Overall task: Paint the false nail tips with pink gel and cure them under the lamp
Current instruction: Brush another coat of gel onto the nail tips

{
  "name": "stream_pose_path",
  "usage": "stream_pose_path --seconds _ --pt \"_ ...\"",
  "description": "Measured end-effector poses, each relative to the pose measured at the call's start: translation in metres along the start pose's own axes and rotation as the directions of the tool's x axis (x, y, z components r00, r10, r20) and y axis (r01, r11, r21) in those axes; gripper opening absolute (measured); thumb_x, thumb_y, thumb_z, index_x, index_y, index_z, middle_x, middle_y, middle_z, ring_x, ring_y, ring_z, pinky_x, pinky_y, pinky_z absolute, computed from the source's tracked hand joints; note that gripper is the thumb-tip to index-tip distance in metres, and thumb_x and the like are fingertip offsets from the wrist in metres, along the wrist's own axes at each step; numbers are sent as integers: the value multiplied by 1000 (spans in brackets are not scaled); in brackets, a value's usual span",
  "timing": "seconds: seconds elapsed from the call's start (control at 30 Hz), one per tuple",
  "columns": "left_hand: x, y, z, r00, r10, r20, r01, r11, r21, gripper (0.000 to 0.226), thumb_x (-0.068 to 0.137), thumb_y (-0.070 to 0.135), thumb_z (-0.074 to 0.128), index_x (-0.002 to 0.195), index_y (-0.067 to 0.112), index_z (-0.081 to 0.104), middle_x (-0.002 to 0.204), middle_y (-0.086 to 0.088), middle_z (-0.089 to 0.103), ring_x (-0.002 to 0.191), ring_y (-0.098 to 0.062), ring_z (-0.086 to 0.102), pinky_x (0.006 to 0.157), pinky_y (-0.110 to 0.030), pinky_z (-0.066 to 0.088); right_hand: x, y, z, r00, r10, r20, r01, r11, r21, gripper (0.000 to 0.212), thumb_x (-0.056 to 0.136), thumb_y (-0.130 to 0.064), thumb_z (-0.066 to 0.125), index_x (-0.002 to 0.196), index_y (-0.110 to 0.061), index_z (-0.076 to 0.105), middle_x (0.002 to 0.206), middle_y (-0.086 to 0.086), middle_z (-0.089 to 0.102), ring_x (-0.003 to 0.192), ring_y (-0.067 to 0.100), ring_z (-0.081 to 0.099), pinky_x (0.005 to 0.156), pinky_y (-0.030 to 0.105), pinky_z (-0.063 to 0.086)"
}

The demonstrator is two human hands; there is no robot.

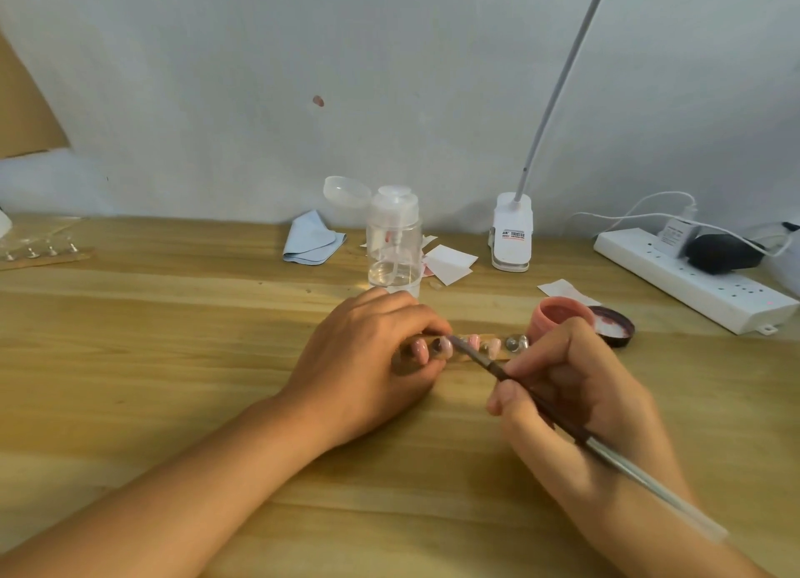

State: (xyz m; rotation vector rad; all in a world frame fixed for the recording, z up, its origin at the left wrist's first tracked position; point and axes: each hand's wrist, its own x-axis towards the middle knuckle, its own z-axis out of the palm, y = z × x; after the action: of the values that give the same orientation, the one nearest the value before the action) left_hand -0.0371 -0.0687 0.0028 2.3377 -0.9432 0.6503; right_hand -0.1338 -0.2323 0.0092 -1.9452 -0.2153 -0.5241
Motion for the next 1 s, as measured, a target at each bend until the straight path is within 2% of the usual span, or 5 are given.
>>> stream_pose_path --seconds 0.07,0.2,0.4,0.77,1.0 --pt "0 -1 1 1000 -12 -3 12 1000 -11 17 80 31 70 96 33 74 90 16 67 88 -7 56 77 -29 48 -3 -4 -6 996 -85 -27 83 994 -66 14 75 -20 65 81 -25 54 70 5 69 50 19 59 55 36 49" --pt "1 -3 1 1000 -22 7 22 999 -28 20 78 29 72 97 35 74 91 17 67 89 -6 55 77 -31 48 -5 -2 -12 992 -72 -102 65 996 -68 13 73 -21 63 80 -23 52 71 4 69 54 31 59 54 44 49" --pt "0 -4 2 1000 -14 5 14 999 -32 18 80 32 71 98 34 73 89 15 65 88 -7 55 76 -33 47 -2 2 -8 997 -50 -51 42 988 -151 17 80 -27 70 83 -27 53 78 -9 72 58 21 61 59 37 49" --pt "0 -3 1 1000 -14 23 15 999 -31 21 79 32 74 100 35 73 88 14 63 88 -6 54 76 -31 46 -2 0 -8 995 -77 -61 67 986 -153 15 80 -28 69 81 -26 54 79 -8 72 62 24 63 60 42 52" --pt "0 -2 1 1000 -14 18 14 999 -32 20 78 35 73 99 35 73 87 15 63 87 -5 53 76 -31 47 -3 0 -11 996 -87 -35 81 984 -156 11 73 -21 64 77 -21 53 64 -3 64 47 20 53 49 35 46"
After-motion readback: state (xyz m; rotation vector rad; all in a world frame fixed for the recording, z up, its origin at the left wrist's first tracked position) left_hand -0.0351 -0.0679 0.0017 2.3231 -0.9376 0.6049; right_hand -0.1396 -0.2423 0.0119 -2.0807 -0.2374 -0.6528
